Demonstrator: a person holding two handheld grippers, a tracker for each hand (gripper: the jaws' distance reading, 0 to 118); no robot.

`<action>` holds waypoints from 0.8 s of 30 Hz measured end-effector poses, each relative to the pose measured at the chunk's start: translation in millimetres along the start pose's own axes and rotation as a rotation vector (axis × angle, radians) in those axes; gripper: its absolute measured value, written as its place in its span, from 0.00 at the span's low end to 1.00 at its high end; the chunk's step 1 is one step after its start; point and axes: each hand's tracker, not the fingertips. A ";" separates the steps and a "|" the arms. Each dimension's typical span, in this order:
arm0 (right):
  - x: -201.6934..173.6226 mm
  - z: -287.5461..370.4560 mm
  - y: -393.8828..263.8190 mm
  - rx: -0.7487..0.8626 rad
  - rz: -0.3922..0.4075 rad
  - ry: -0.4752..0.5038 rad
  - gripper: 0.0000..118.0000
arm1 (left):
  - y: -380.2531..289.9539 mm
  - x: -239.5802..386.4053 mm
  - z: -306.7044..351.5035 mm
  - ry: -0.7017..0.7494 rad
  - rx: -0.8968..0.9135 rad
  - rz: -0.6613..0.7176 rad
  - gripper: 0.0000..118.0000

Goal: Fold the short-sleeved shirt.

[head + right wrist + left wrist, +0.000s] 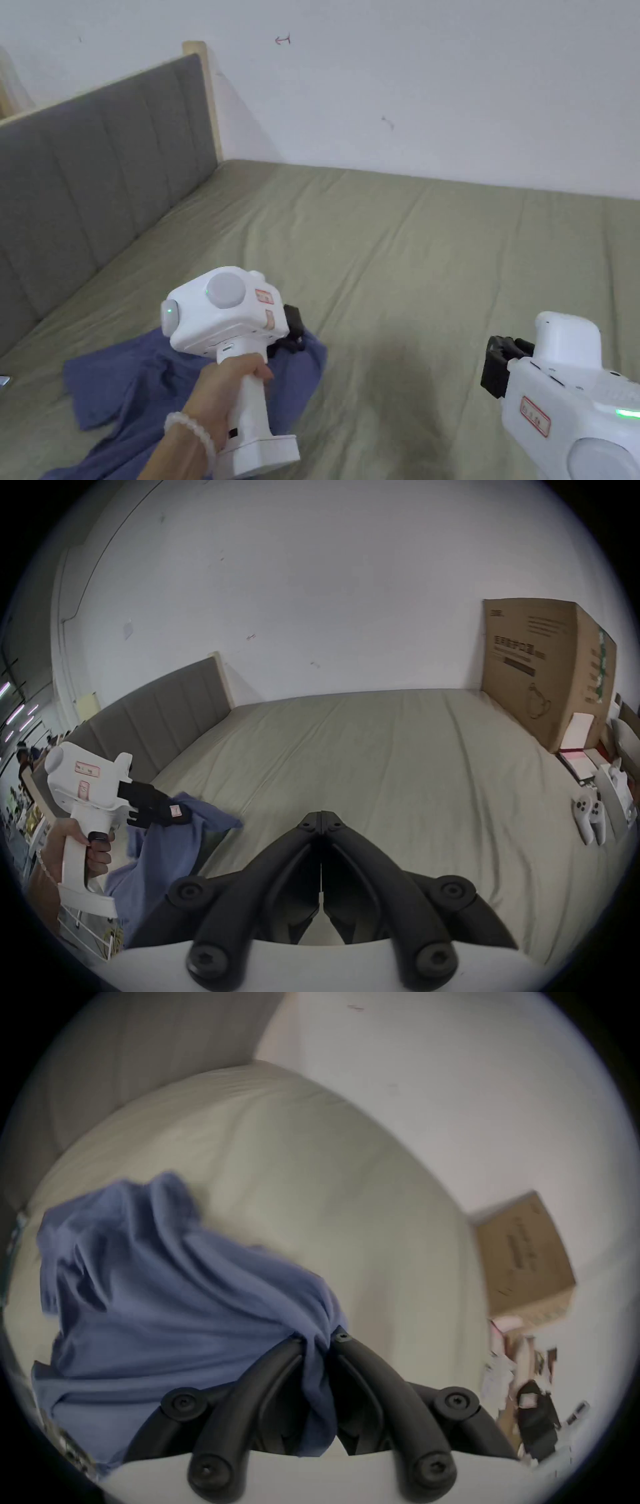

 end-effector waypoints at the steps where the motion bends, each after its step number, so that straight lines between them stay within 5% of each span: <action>1: 10.3 7.6 4.1 0.018 -0.011 -0.026 0.00 | -4.3 28.9 -1.9 -0.027 -0.007 -0.073 0.05; 12: 152.3 142.5 31.1 0.224 -0.137 -0.388 0.00 | -159.2 291.2 -33.7 -0.435 -0.226 -0.469 0.05; 18: 203.8 181.4 8.4 0.187 -0.193 -0.538 0.00 | -259.8 326.7 -77.4 -0.353 -0.387 -0.591 0.05; 24: 220.0 180.7 -17.9 0.136 -0.268 -0.527 0.00 | -288.1 302.4 -112.9 -0.289 -0.489 -0.625 0.11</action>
